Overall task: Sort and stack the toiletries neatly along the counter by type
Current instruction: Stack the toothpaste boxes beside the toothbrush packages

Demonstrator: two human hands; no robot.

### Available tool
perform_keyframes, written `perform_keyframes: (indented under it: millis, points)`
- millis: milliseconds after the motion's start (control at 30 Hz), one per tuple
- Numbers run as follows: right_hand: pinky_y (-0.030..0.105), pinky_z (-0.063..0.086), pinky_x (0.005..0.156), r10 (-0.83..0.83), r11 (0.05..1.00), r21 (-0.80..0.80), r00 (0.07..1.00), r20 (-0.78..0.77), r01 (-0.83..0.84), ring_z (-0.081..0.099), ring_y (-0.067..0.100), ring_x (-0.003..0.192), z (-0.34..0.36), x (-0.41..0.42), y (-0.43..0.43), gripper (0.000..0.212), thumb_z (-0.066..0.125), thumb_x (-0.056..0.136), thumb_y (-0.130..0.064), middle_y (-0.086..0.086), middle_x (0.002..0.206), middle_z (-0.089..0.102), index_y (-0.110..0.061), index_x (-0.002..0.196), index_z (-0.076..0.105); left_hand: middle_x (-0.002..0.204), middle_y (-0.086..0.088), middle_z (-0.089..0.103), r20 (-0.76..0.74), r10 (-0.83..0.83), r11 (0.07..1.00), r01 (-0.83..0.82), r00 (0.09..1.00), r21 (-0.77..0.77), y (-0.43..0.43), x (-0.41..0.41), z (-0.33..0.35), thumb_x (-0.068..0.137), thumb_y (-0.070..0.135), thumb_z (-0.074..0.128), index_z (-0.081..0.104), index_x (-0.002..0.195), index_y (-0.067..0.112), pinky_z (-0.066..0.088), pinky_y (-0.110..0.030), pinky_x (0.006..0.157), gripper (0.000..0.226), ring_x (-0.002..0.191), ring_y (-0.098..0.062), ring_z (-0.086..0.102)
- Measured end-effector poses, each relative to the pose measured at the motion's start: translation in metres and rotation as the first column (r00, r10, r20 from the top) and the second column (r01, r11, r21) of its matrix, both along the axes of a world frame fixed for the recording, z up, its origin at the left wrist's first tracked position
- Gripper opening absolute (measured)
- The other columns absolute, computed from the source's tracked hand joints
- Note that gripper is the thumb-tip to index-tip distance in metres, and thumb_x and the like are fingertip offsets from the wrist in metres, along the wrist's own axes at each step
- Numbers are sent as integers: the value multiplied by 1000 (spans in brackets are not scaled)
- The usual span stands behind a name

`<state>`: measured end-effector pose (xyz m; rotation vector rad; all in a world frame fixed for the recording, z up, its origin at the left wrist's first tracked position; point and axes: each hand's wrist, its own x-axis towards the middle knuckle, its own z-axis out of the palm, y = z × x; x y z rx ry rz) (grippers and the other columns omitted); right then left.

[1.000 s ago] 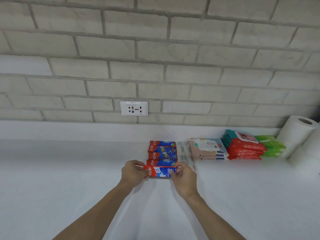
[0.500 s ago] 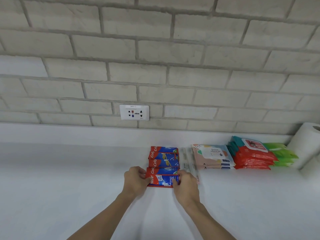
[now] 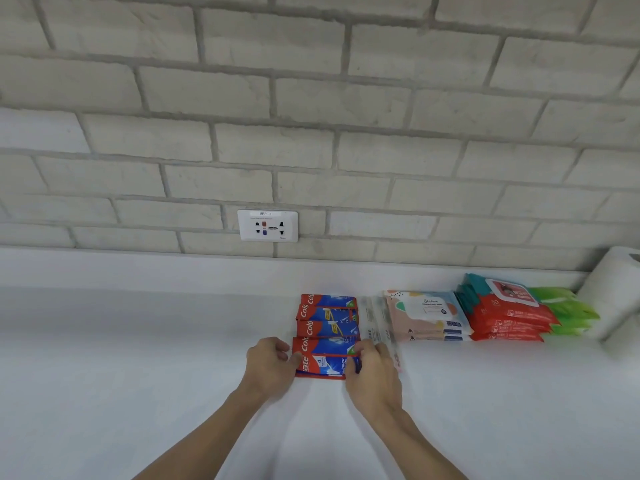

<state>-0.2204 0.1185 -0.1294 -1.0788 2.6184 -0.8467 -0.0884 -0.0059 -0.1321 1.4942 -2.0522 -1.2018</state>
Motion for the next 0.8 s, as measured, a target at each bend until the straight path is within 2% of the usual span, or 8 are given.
perform_keyframes:
  millis: [100,167,300,433,567,667,733,800]
  points:
    - [6,45,58,14,998,-65,1000,14,-13,58,11,109,4,-5,-5,20,54,96,-27,0,120,53,-17,114,54,92,2,62,-49,39,999,-39,998,-1,-5,2,0,88,36,66,56,103,14,50,-18,65,29,88,-11,60]
    - [5,37,52,28,995,-97,999,27,-25,58,11,104,7,-10,-12,17,54,96,-22,1,114,53,-15,112,56,90,3,63,-84,55,998,-57,995,-17,-10,2,0,88,36,66,57,99,16,55,-26,74,25,88,-14,62]
    - [4,36,59,47,993,-113,999,25,-43,55,9,93,14,-24,-31,18,53,97,-18,2,113,57,-16,113,58,95,3,63,-109,46,997,-52,993,-52,-23,-5,4,90,34,63,58,101,18,54,-29,80,20,93,-15,63]
    - [15,44,75,65,995,-78,997,49,-61,59,12,103,22,-40,-56,25,52,97,-19,0,118,60,-16,122,57,112,-1,65,-66,5,994,-12,998,-113,-40,-21,10,92,32,59,60,118,13,45,-22,79,32,91,-10,56]
    - [13,46,65,92,995,-37,994,64,-90,60,11,99,24,-55,-76,24,50,98,-17,1,118,61,-14,121,56,121,-4,61,-54,0,999,-3,999,-53,-60,-40,10,92,33,61,55,127,14,44,-20,77,41,95,-10,52]
    - [10,40,56,135,990,24,990,35,-135,57,8,86,22,-61,-87,17,49,97,-13,2,110,65,-12,111,59,120,-5,59,-56,-2,1000,3,998,8,-72,-54,7,91,32,62,53,131,14,44,-13,60,44,95,-12,55]
    - [13,43,58,127,990,60,992,24,-128,57,9,85,21,-64,-95,15,51,96,-11,4,109,66,-11,108,59,119,-6,61,-40,-18,1000,19,999,23,-78,-63,4,91,30,62,51,133,13,45,-13,56,46,93,-13,58]
    - [22,53,70,108,990,93,994,32,-110,61,13,91,21,-65,-102,17,55,95,-12,4,110,65,-10,111,59,118,-7,63,-15,-37,999,37,999,14,-82,-71,1,91,27,63,50,134,10,47,-13,57,48,93,-15,61]
